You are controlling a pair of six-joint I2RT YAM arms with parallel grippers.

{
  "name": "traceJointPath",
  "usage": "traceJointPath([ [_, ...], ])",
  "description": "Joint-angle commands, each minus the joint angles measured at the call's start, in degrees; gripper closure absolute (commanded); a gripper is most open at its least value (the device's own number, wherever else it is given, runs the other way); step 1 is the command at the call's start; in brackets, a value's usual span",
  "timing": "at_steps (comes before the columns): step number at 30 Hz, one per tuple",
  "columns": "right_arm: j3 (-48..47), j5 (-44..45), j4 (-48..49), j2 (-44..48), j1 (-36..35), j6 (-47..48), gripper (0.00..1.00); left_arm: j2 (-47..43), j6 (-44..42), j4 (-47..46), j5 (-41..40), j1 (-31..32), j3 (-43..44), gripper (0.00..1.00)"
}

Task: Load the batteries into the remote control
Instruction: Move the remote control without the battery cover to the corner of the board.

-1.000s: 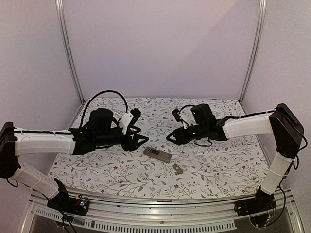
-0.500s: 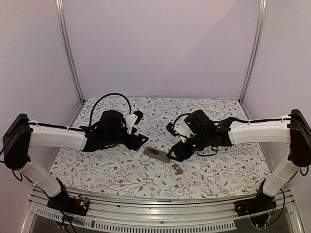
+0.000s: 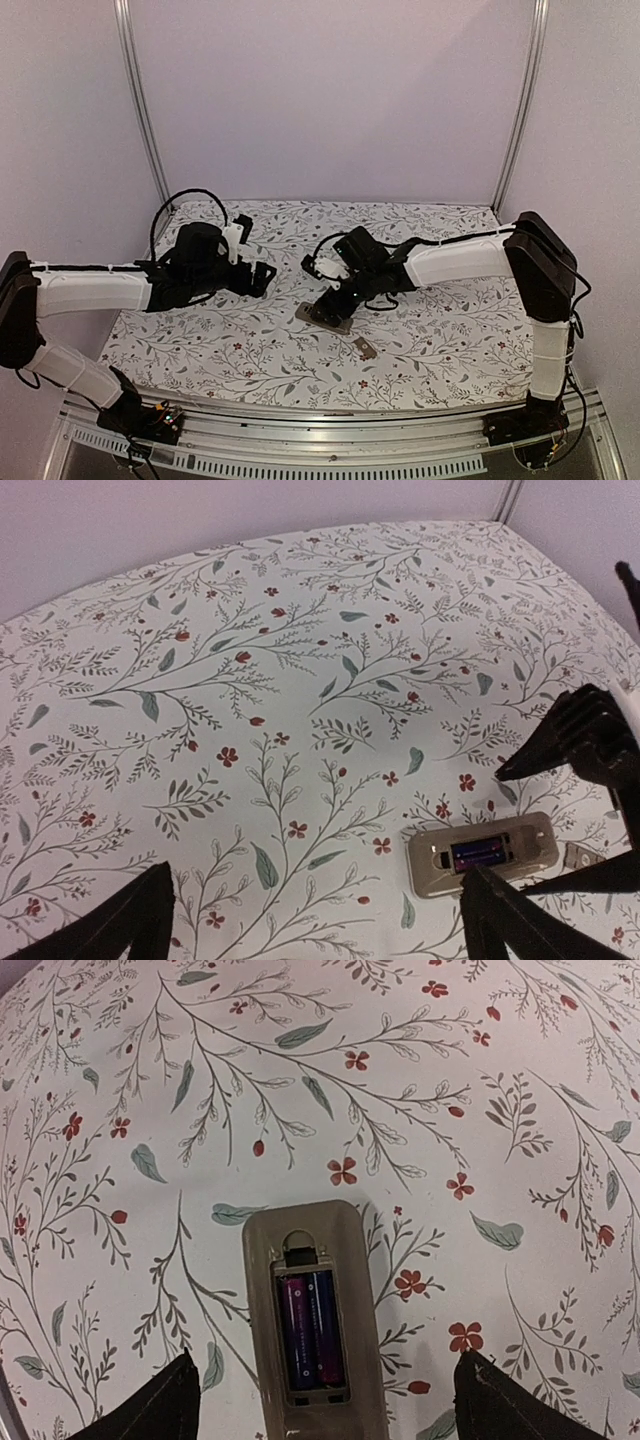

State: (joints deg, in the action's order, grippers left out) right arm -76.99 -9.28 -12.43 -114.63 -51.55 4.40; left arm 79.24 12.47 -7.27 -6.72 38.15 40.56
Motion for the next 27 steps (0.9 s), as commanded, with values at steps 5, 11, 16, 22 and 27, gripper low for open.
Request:
traceJointPath([
  [5,-6.4,-3.33,-3.32,-9.09,0.22,5.97,0.19,-3.49,0.71,1.41,-2.39,-1.49,-2.3,0.0],
  [11,-6.5,-4.36,-4.87,-10.85,0.09,7.9,0.32,-3.4,0.05,1.22,-2.43,-2.0,-2.33,0.0],
  [16,-4.95,-4.34,-5.96,-9.38,-1.9,10.95,0.46,-3.05,-0.19,0.86,-1.66,-2.41,-2.06,0.0],
  [22,-0.49,-9.98,-4.42,-5.08,-4.53,13.99,0.51,-3.04,-0.15,0.76,-0.91,-2.63,-2.15,0.0],
  [27,0.0,-12.59,-4.6,-4.11,-6.69,13.63,0.55,-3.13,-0.18,0.76,-0.39,-2.61,-2.15,0.0],
])
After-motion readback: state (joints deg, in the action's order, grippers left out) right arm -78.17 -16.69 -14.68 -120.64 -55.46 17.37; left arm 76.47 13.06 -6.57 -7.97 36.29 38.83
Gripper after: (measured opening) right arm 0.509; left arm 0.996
